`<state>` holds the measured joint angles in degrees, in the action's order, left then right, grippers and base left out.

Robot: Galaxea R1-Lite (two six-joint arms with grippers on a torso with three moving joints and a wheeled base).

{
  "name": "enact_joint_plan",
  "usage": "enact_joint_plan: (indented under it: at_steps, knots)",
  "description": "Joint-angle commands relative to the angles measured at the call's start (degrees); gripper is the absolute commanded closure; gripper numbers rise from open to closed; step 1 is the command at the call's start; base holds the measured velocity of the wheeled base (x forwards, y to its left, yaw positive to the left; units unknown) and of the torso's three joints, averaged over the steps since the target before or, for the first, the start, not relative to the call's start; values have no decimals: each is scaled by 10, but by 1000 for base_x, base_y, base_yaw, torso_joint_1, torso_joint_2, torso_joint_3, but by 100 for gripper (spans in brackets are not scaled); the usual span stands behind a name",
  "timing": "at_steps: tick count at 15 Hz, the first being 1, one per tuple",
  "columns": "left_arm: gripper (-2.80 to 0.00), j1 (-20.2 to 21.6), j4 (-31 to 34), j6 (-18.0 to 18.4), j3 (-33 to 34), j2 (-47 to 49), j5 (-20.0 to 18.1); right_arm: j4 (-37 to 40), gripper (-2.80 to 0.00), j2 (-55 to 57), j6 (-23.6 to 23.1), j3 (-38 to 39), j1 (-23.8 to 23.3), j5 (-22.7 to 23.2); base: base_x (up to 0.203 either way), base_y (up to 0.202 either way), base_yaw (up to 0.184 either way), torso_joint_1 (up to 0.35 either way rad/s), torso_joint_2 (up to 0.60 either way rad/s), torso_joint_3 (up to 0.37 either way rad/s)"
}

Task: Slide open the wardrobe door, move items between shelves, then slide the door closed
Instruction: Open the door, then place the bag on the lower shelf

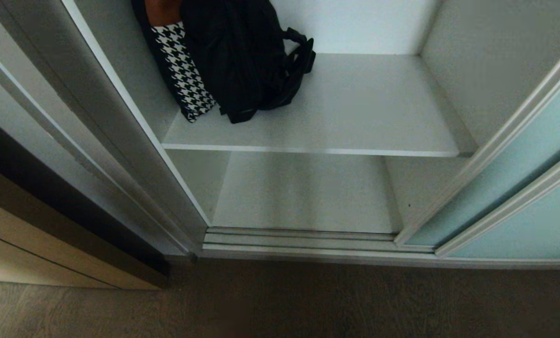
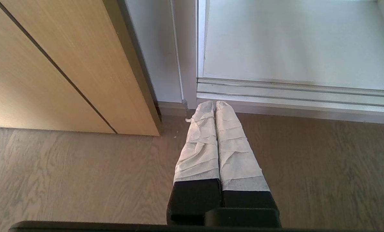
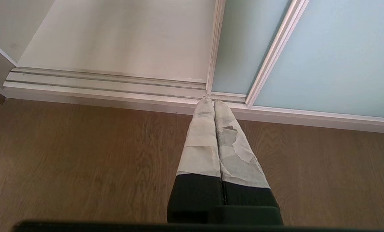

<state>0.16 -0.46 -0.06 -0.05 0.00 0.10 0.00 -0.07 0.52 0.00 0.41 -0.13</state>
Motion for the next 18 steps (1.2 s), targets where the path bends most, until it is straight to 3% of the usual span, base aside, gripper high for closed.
enact_joint_plan:
  at_steps: [1,18]
  knots:
    - [0,0,-1,0,0,2,0,0,0,-1,0,0,0,0,0,0,0,0,0,0]
    - [0,0,-1,0,0,2,0,0,0,-1,0,0,0,0,0,0,0,0,0,0]
